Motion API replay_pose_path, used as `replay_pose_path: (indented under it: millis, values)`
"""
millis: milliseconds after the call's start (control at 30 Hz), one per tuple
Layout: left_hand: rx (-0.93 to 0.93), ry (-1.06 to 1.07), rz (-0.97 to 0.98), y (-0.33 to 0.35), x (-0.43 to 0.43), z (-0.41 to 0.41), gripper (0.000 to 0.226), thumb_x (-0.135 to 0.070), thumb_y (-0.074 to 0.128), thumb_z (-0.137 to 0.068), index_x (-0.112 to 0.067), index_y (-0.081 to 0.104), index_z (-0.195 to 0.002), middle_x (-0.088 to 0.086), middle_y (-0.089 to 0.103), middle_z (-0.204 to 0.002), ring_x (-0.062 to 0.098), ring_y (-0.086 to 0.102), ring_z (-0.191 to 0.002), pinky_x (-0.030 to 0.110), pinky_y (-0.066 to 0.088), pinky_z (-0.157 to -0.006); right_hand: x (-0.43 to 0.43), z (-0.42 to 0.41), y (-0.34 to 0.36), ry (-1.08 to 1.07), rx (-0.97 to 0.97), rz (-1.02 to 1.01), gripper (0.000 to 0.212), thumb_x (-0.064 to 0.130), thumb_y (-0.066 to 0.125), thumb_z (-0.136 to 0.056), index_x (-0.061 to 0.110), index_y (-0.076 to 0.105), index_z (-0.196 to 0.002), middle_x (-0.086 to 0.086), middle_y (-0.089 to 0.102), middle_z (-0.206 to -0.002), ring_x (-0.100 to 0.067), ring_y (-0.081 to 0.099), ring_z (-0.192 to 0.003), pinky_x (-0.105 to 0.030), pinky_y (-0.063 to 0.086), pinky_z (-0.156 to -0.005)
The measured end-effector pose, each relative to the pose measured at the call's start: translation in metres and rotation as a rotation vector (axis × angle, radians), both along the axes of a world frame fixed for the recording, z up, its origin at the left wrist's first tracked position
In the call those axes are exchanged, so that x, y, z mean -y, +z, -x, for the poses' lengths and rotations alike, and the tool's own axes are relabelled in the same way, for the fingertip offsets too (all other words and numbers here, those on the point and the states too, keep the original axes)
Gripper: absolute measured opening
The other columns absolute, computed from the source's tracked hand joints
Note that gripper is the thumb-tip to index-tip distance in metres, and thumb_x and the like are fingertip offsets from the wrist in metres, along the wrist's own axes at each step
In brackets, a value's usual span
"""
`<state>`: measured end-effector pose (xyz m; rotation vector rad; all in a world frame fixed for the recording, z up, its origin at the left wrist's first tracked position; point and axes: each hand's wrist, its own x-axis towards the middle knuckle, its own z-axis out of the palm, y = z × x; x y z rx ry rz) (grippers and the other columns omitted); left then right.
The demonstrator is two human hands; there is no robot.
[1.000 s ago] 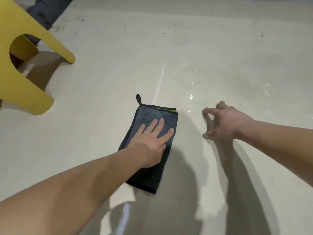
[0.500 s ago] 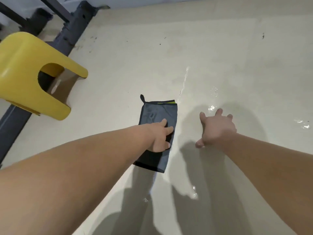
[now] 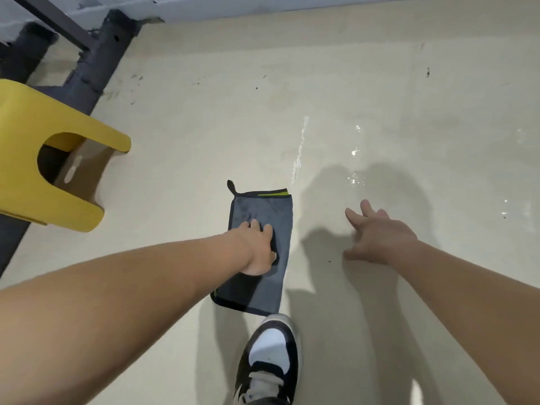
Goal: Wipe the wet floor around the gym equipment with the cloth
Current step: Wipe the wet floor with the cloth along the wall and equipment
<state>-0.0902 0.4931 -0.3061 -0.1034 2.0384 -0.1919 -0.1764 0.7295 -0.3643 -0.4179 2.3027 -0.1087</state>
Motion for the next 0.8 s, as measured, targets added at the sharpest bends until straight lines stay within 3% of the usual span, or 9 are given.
replay_pose_path:
  millis: [100,167,267,333,433,500,600,700,800]
  values:
    - [-0.11,0.2,-0.073,-0.056,0.005,-0.023,0.069,-0.046,0.019,-0.11,-0.037,-0.029,-0.16,0.004,-0.04,-0.167,0.039,-0.031,-0.155,0.065,0.0,-0.127,0.001,0.001,-0.006,0.018,0.019,-0.002,0.103,0.057,0.065,-0.075,0.048,0.003,-0.157,0.016,-0.013,-0.168,-0.021,0.0,-0.157,-0.043,0.049,-0.101]
    - [-0.281,0.218,-0.141,-0.077,0.011,-0.031,0.065,-0.051,0.011,-0.109,-0.042,-0.034,-0.155,-0.002,-0.047,-0.162,0.034,-0.04,-0.151,0.066,-0.008,-0.125,0.006,-0.002,-0.005,0.02,0.034,-0.018,0.102,0.056,0.062,-0.079,0.048,-0.002,-0.158,0.016,-0.017,-0.168,-0.021,-0.002,-0.158,-0.044,0.048,-0.105]
    - [-0.507,0.166,-0.181,-0.103,0.019,0.014,0.063,-0.056,0.01,-0.108,-0.045,-0.027,-0.158,-0.004,-0.039,-0.167,0.033,-0.038,-0.153,0.068,-0.011,-0.123,0.013,0.005,-0.005,-0.014,0.017,-0.003,0.088,0.056,0.057,-0.087,0.046,0.008,-0.159,0.013,-0.008,-0.17,-0.023,0.007,-0.157,-0.044,0.047,-0.107]
    - [-0.601,0.199,-0.208,-0.111,0.009,0.062,0.063,-0.055,0.012,-0.108,-0.044,-0.019,-0.161,-0.003,-0.033,-0.17,0.034,-0.034,-0.155,0.069,-0.012,-0.122,0.011,0.014,0.005,-0.081,-0.001,0.055,0.073,0.053,0.055,-0.089,0.045,0.026,-0.156,0.012,0.018,-0.168,-0.021,0.031,-0.149,-0.042,0.046,-0.106]
    - [-0.623,0.222,-0.197,-0.119,-0.027,0.117,0.063,-0.05,0.009,-0.109,-0.038,-0.022,-0.162,0.002,-0.035,-0.169,0.037,-0.036,-0.153,0.072,-0.013,-0.12,-0.006,0.027,0.019,-0.339,-0.074,0.226,0.058,0.046,0.06,-0.091,0.04,0.049,-0.148,0.012,0.063,-0.12,-0.014,0.06,-0.122,-0.032,0.049,-0.099]
    - [-0.614,0.177,-0.195,-0.118,-0.054,0.125,0.063,-0.049,0.006,-0.109,-0.035,-0.027,-0.161,0.004,-0.039,-0.167,0.039,-0.038,-0.151,0.074,-0.015,-0.118,-0.02,0.033,0.024,-0.407,-0.12,0.256,0.051,0.042,0.061,-0.093,0.034,0.056,-0.143,0.011,0.065,-0.107,-0.012,0.063,-0.115,-0.028,0.049,-0.095]
    - [-0.642,-0.094,-0.299,-0.116,-0.079,0.089,0.063,-0.052,0.007,-0.108,-0.036,-0.022,-0.162,0.004,-0.035,-0.169,0.037,-0.038,-0.152,0.074,-0.018,-0.116,-0.033,0.038,0.019,-0.388,-0.157,0.19,0.05,0.037,0.059,-0.093,0.031,0.055,-0.142,0.005,0.064,-0.126,-0.016,0.059,-0.119,-0.032,0.049,-0.099]
    - [-0.677,-0.425,-0.518,-0.126,-0.06,0.082,0.06,-0.056,0.014,-0.108,-0.043,-0.001,-0.165,0.002,-0.014,-0.176,0.034,-0.025,-0.158,0.072,-0.015,-0.119,-0.043,0.043,0.008,-0.383,-0.195,0.147,0.047,0.033,0.061,-0.091,0.033,0.054,-0.137,0.006,0.052,-0.132,-0.019,0.056,-0.119,-0.038,0.052,-0.095]
    - [-0.765,-0.47,-0.542,-0.138,-0.03,0.121,0.057,-0.059,0.021,-0.107,-0.049,0.016,-0.163,-0.001,0.003,-0.177,0.032,-0.008,-0.162,0.071,-0.002,-0.123,-0.049,0.05,0.002,-0.346,-0.265,0.076,0.037,0.032,0.062,-0.087,0.033,0.056,-0.124,0.009,0.045,-0.125,-0.016,0.05,-0.116,-0.036,0.055,-0.081]
